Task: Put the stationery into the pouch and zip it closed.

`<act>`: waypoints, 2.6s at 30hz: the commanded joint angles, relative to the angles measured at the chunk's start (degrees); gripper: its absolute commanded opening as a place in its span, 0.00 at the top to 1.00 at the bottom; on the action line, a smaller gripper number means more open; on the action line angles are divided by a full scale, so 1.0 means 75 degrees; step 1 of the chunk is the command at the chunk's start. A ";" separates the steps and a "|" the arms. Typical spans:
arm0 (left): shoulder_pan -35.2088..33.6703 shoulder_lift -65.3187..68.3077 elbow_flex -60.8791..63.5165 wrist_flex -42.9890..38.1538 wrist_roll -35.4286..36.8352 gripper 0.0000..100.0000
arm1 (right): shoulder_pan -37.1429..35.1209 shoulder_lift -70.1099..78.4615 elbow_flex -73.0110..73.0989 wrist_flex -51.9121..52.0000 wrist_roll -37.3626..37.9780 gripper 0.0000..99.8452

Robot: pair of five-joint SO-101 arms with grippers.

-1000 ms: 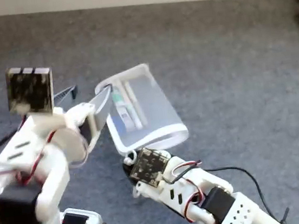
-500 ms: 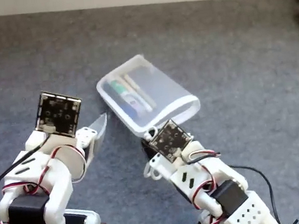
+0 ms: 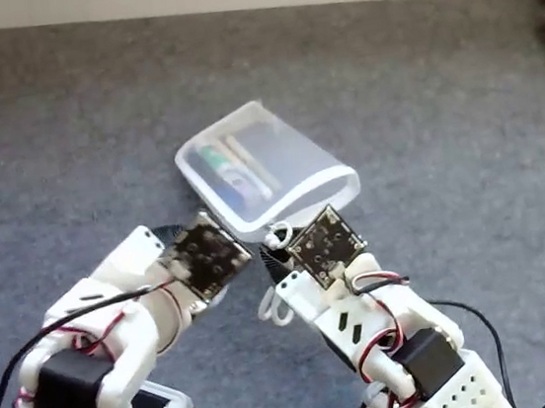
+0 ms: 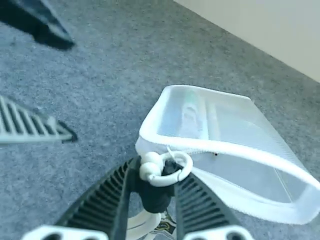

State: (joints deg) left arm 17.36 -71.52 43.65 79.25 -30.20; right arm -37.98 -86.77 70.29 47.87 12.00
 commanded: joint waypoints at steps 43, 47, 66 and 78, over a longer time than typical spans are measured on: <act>0.1014 0.1940 0.2620 -0.5615 -0.0258 0.77 | 0.0592 -0.0170 -0.0580 -0.0041 -0.0035 1.00; 0.1014 0.2374 0.2409 -0.5673 -0.0117 0.77 | 0.0592 -0.0170 -0.0580 -0.0041 -0.0035 1.00; 0.1002 0.2491 0.2456 -0.6212 0.0598 0.99 | 0.0803 -0.0170 -0.0545 -0.0651 -0.0094 1.00; 0.0053 0.2479 0.2526 -0.6248 0.1477 0.99 | 0.1975 -0.0135 -0.0522 -0.1424 -0.0680 1.00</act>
State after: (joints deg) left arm 20.88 -53.58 64.92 32.84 -20.70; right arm -25.76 -86.68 70.02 39.60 7.52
